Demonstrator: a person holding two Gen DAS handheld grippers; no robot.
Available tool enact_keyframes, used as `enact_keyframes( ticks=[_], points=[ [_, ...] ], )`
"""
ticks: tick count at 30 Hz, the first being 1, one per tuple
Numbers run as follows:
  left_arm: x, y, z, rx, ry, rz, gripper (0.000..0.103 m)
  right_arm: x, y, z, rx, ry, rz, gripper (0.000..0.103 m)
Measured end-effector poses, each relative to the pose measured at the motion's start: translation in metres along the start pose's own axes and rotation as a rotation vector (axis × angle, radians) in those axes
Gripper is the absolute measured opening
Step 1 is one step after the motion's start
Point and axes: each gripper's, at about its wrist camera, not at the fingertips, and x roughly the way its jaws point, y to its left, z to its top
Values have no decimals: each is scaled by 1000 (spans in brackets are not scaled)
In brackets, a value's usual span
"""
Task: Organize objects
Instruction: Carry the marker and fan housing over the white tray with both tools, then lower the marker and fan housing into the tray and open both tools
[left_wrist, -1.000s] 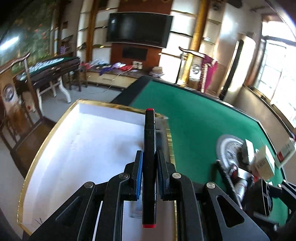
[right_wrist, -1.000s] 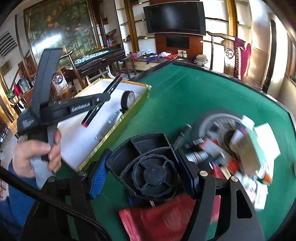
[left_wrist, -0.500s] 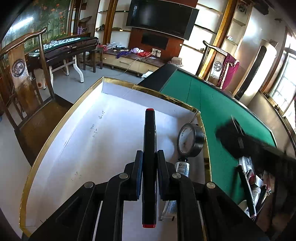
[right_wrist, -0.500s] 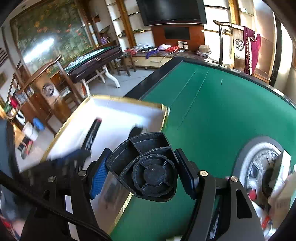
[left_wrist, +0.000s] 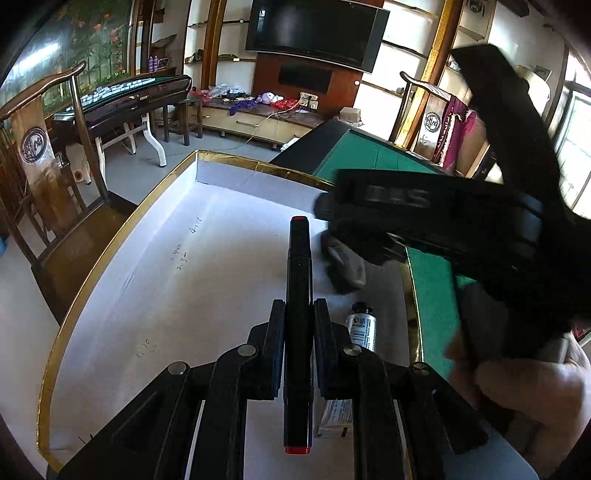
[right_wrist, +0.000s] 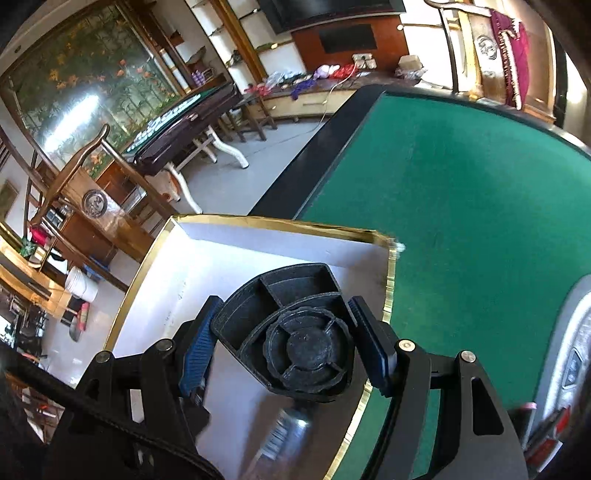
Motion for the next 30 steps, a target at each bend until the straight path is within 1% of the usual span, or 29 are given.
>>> enact_keyframes(
  ticks=[5, 10, 14, 18, 23, 30],
  points=[
    [1, -2, -1, 12, 8, 6, 12, 10, 3, 9, -44, -3, -57, 69],
    [1, -5, -2, 24, 19, 5, 12, 19, 0, 10, -75, 32, -136, 68],
    [2, -9, -4, 33, 31, 8, 12, 23, -3, 8, -84, 60, -157, 69],
    [4, -11, -5, 38, 47, 6, 12, 26, 1, 5, -115, 75, -197, 68],
    [6, -12, -6, 40, 62, 5, 12, 28, 3, 6, -131, 99, -222, 69],
    [2, -13, -6, 28, 50, 17, 12, 26, 0, 9, -100, 114, -194, 69]
  ],
)
